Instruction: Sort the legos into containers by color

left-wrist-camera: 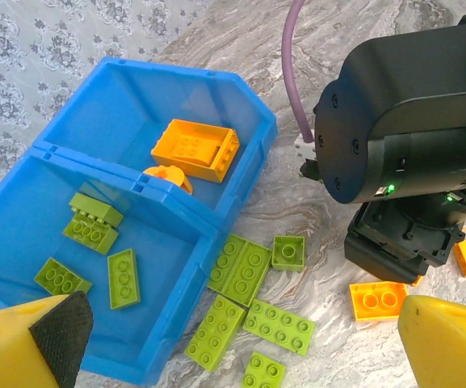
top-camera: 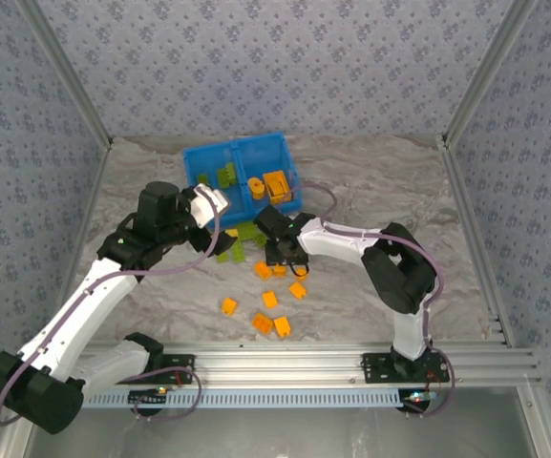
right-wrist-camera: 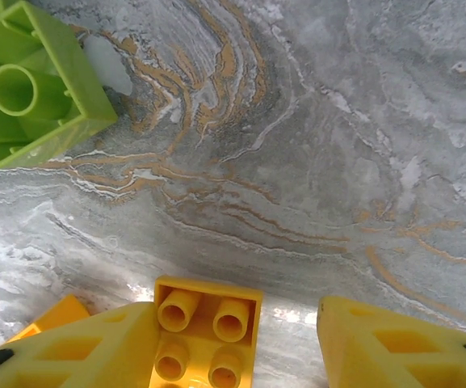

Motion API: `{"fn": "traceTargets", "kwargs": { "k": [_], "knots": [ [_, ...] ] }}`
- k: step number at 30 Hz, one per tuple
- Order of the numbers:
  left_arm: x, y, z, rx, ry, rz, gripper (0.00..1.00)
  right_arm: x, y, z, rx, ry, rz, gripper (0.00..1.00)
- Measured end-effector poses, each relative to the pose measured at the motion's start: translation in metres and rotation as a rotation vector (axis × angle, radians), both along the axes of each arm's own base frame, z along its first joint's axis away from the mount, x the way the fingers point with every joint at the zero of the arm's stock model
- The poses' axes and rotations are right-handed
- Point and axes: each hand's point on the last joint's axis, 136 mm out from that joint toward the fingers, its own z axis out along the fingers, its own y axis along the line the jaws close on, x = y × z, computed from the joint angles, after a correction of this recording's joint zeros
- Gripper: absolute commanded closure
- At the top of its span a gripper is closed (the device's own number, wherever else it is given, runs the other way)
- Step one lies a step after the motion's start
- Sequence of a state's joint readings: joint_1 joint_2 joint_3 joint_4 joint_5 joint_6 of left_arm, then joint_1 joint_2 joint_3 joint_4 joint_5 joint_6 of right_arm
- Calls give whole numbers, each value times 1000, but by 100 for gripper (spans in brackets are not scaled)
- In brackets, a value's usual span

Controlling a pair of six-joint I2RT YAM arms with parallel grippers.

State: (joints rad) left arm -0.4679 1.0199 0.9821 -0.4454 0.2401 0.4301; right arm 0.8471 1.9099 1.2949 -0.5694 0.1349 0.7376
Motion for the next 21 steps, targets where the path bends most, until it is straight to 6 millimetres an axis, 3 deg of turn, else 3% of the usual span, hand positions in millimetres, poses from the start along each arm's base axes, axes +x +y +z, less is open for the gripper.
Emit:
{"fn": "traceTargets", "kwargs": {
  "k": [6,11,13,18,21],
  "knots": [
    [1,0,-2,2,5,0,1,-4,5,-6,14,20,-2,43],
    [1,0,-2,3,5,0,1,-6,2,-16,-3,35,-21,66],
    [1,0,-2,3,5,0,1,-5,3,-14,3,32,-23,70],
    [2,-1,-4,6,11,1,1,-5,2,-11,7,26,-28,72],
    [2,-1,-5,7,14,1,1,-4,-2,1,5,-3,-26,72]
  ]
}}
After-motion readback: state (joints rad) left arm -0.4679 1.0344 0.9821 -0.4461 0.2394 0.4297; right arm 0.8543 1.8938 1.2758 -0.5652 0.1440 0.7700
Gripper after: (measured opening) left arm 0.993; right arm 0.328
